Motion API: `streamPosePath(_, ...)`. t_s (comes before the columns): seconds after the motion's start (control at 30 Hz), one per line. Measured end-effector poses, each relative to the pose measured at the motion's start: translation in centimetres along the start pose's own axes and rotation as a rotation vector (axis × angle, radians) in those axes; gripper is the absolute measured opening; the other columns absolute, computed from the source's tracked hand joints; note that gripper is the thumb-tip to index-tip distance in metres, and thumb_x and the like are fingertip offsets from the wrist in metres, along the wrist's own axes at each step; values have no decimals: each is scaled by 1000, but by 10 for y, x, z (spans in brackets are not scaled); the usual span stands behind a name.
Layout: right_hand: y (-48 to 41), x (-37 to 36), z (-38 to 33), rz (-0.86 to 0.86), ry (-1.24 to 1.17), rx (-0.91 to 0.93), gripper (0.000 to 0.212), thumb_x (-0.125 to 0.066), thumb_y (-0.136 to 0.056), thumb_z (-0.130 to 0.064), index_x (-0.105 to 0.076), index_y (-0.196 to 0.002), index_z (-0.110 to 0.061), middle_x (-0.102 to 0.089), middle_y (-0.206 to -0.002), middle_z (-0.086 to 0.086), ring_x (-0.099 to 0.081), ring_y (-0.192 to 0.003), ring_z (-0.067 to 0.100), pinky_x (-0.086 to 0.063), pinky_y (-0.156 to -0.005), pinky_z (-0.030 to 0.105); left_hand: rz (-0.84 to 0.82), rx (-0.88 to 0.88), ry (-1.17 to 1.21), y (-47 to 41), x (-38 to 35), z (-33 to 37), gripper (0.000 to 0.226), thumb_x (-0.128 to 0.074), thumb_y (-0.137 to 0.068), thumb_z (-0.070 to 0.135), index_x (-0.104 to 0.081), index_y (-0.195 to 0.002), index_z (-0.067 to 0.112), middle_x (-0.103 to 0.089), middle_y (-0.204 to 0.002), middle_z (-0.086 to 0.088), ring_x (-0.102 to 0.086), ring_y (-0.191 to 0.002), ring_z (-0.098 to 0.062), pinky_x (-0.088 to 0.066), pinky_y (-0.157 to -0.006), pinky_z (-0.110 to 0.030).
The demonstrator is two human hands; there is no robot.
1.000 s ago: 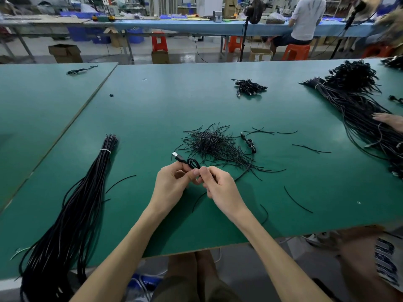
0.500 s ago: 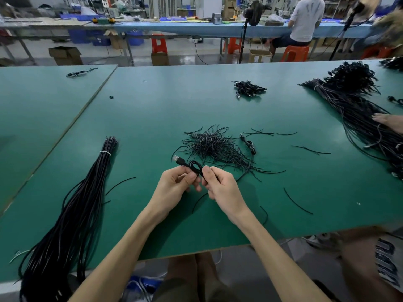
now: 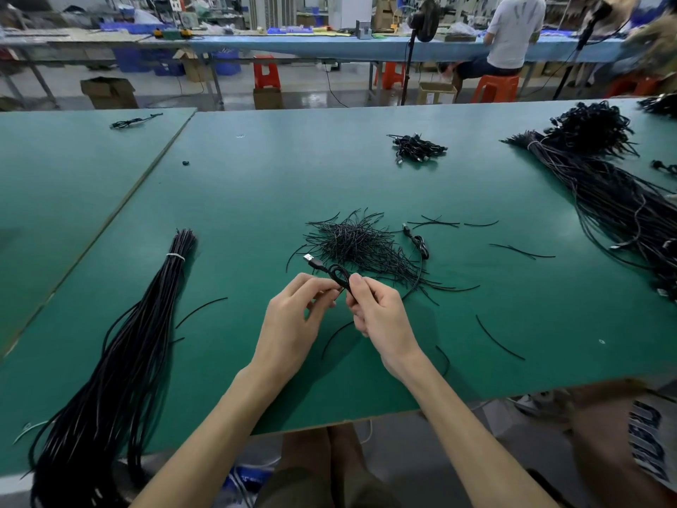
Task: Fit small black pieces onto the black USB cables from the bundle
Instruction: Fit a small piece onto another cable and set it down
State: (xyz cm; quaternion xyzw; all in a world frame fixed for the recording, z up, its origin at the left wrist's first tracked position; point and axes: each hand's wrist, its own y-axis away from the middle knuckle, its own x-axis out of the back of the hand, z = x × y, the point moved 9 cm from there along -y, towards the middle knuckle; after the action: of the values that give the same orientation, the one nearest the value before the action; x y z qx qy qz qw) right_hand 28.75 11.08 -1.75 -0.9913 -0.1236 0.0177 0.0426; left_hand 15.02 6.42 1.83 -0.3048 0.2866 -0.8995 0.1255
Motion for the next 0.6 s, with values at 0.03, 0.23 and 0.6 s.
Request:
streamPosePath(0.03,0,0,0,2,-7,-3,43,-50,-109,-35,-54,-72,-12,-37,-56,-8,-27,-47,11,-27,-43,20,-6,8,18,0,0,0,11,-66,-99,14,-69,-107,21,-68,-97,16,-70,-84,-6,-53,-79,-17)
streamPosePath(0.23,1,1,-2,4,-27,-10,43,-50,-109,-34,-54,-75,-9,-36,-56,-7,-25,-48,12,-25,-43,21,-29,16,103,-1,-1,3,26,-59,-103,2,-70,-113,23,-73,-102,16,-71,-97,-11,-55,-79,-19)
streamPosePath(0.6,3,-3,-4,-18,66,16,42,-51,-109,-31,-52,-69,-16,-45,-58,-10,-31,-49,8,-27,-44,22,29,-108,-70,4,5,19,15,-74,-92,10,-76,-107,11,-74,-101,8,-67,-91,-3,-54,-83,-21)
